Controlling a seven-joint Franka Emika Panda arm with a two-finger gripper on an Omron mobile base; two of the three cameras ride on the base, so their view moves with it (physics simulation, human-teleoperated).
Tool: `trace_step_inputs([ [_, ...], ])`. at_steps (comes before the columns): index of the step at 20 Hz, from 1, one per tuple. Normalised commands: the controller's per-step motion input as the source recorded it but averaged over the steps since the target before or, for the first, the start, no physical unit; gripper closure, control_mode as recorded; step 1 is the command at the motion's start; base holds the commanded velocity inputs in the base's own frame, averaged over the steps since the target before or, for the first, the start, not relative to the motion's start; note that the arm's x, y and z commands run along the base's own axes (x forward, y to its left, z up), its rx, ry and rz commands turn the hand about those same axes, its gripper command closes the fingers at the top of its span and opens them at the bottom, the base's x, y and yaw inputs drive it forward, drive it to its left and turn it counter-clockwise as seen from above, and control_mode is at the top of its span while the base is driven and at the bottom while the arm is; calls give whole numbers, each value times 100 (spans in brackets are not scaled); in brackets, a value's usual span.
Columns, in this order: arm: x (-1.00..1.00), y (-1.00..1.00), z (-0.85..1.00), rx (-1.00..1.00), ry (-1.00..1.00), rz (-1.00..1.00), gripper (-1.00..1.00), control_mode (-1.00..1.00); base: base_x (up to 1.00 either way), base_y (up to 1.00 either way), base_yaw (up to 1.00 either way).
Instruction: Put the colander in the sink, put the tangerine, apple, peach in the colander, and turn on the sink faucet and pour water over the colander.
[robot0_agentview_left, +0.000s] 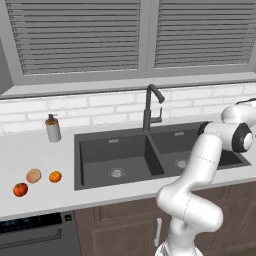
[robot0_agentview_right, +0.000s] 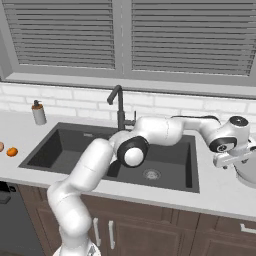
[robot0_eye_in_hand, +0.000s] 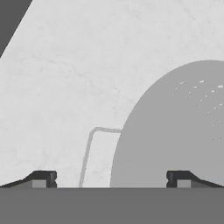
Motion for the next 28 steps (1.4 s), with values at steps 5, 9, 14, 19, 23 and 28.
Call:
trace_step_inputs([
  [5, 31, -24, -26, 0, 0, 0, -100, -100, 0, 0, 0],
  [9, 29, -28, -28, 0, 0, 0, -100, -100, 0, 0, 0],
  [14, 9, -11, -22, 1, 0, 0, 100, -100, 0, 0, 0],
  [19, -24, 12, -2, 9, 1, 0, 100, -100, 0, 0, 0],
  [23, -51, 63, 0, 8, 0, 0, 100, -100, 0, 0, 0],
  [28, -63, 98, 0, 1, 0, 0, 100, -100, 0, 0, 0],
])
